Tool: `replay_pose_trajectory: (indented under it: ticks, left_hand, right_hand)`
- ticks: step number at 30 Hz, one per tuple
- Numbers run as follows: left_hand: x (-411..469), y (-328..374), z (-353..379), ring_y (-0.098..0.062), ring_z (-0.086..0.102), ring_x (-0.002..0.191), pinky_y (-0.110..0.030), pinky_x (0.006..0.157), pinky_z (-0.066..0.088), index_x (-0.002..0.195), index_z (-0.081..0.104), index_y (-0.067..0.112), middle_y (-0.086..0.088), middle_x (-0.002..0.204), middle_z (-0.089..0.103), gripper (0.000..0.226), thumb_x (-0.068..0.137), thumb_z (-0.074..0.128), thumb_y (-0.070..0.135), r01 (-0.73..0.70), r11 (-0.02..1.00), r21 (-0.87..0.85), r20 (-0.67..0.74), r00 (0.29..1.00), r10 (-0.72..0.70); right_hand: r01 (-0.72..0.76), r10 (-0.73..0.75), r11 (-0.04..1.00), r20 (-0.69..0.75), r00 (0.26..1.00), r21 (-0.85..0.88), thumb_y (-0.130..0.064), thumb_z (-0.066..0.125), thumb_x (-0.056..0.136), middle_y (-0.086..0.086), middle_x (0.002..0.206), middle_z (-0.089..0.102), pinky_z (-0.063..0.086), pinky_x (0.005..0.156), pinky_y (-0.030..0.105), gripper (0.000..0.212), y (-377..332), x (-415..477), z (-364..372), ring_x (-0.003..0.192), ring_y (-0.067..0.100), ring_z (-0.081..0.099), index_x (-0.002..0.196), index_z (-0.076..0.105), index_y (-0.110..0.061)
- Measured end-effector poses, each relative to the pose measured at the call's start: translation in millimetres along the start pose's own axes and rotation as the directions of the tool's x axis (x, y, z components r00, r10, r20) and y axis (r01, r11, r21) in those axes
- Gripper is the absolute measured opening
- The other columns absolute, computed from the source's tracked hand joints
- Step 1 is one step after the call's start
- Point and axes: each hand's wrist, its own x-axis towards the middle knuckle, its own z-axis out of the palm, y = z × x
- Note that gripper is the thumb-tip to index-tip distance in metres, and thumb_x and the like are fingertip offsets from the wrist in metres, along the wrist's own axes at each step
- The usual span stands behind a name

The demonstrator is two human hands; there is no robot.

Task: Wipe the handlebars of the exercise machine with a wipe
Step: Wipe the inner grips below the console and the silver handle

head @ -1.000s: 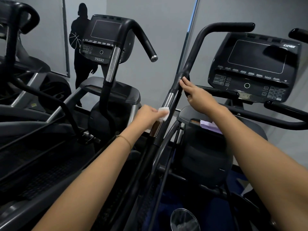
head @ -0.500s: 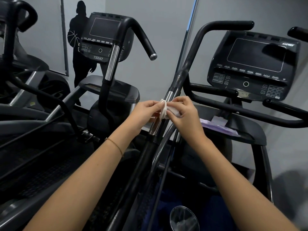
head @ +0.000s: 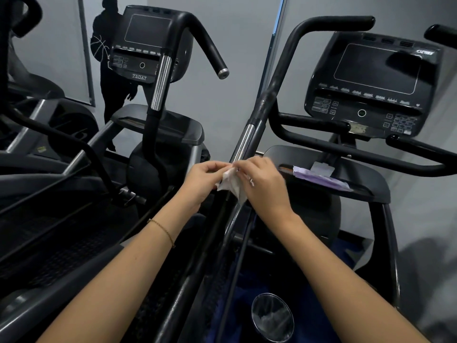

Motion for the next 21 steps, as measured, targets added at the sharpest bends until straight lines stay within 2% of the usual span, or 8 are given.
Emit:
replay_pose_trajectory:
  ticks: [4, 7, 9, 12, 15, 17, 19, 21]
  left_hand:
    - [-4, -11, -7, -0.008, 0.06, 0.063, -0.013, 0.053, 0.049, 0.088, 0.066, 0.012, -0.002, 0.075, 0.064, 0.008, 0.087, 0.061, 0.007, 0.031, 0.999, -0.026, -0.042, 0.999, -0.032]
    - [-6, -15, -19, -0.007, 0.061, 0.063, -0.013, 0.054, 0.05, 0.091, 0.064, 0.01, 0.001, 0.074, 0.066, 0.006, 0.086, 0.064, 0.007, 0.075, 0.997, -0.027, -0.034, 0.997, -0.076]
    - [-9, -19, -29, -0.008, 0.064, 0.068, -0.014, 0.061, 0.053, 0.091, 0.066, 0.011, 0.001, 0.076, 0.069, 0.008, 0.085, 0.063, 0.006, 0.122, 0.991, -0.054, 0.047, 0.992, -0.119]
    - [-15, -24, -38, -0.005, 0.068, 0.075, -0.015, 0.068, 0.055, 0.096, 0.068, 0.013, 0.002, 0.081, 0.073, 0.015, 0.086, 0.059, 0.005, 0.154, 0.986, -0.07, 0.14, 0.98, -0.143]
    - [-15, -28, -39, -0.005, 0.068, 0.071, -0.015, 0.065, 0.055, 0.105, 0.066, 0.008, -0.001, 0.083, 0.072, 0.02, 0.089, 0.056, 0.003, 0.162, 0.98, -0.112, 0.144, 0.979, -0.146]
    - [-12, -28, -37, -0.008, 0.067, 0.076, -0.019, 0.075, 0.056, 0.11, 0.066, 0.008, -0.004, 0.09, 0.072, 0.022, 0.09, 0.056, 0.007, 0.163, 0.98, -0.115, 0.142, 0.979, -0.146]
    - [-7, -26, -32, -0.012, 0.066, 0.084, -0.023, 0.082, 0.054, 0.109, 0.066, 0.008, -0.006, 0.095, 0.07, 0.021, 0.091, 0.055, 0.01, 0.159, 0.979, -0.125, 0.137, 0.98, -0.142]
    - [-2, -23, -25, -0.012, 0.065, 0.083, -0.02, 0.078, 0.055, 0.103, 0.067, 0.009, -0.006, 0.092, 0.07, 0.016, 0.091, 0.055, 0.01, 0.153, 0.978, -0.14, 0.116, 0.984, -0.137]
  right_hand:
    - [-0.007, -0.001, 0.999, 0.141, 0.99, 0.054, -0.029, 0.064, 0.083, 0.007, 0.098, 0.061, 0.05, 0.065, 0.029, 0.029, -7, -15, 6, 0.087, 0.021, 0.057, 0.106, 0.067, -0.01]
    - [0.064, -0.061, 0.998, 0.176, 0.982, -0.013, -0.019, 0.073, 0.078, 0.008, 0.091, 0.058, 0.049, 0.052, 0.028, 0.027, -14, -24, 10, 0.078, 0.022, 0.055, 0.101, 0.068, -0.007]
    - [0.136, -0.129, 0.99, 0.153, 0.98, -0.039, -0.013, 0.072, 0.08, 0.006, 0.084, 0.059, 0.045, 0.048, 0.029, 0.02, -13, -21, 12, 0.072, 0.022, 0.054, 0.098, 0.07, -0.008]
    - [0.216, -0.201, 0.963, 0.102, 0.974, -0.162, -0.011, 0.07, 0.078, 0.003, 0.075, 0.057, 0.038, 0.057, 0.03, 0.022, -10, -17, 14, 0.069, 0.022, 0.051, 0.1, 0.071, -0.013]
    - [0.298, -0.287, 0.951, 0.124, 0.95, -0.081, -0.005, 0.057, 0.084, 0.006, 0.072, 0.053, 0.036, 0.052, 0.03, 0.023, -13, -42, 11, 0.063, 0.02, 0.045, 0.102, 0.069, -0.009]
    - [0.381, -0.372, 0.924, 0.175, 0.911, -0.02, -0.004, 0.051, 0.088, 0.007, 0.073, 0.055, 0.037, 0.051, 0.031, 0.024, -13, -60, 7, 0.062, 0.02, 0.046, 0.104, 0.068, -0.006]
    - [0.416, -0.411, 0.909, 0.163, 0.897, 0.004, -0.007, 0.048, 0.094, 0.006, 0.073, 0.056, 0.038, 0.052, 0.031, 0.023, -1, -58, 6, 0.061, 0.02, 0.047, 0.106, 0.068, -0.006]
    - [0.41, -0.407, 0.912, 0.107, 0.907, -0.007, -0.009, 0.047, 0.096, 0.006, 0.071, 0.054, 0.036, 0.054, 0.03, 0.023, 13, -45, 8, 0.062, 0.019, 0.044, 0.107, 0.067, -0.008]
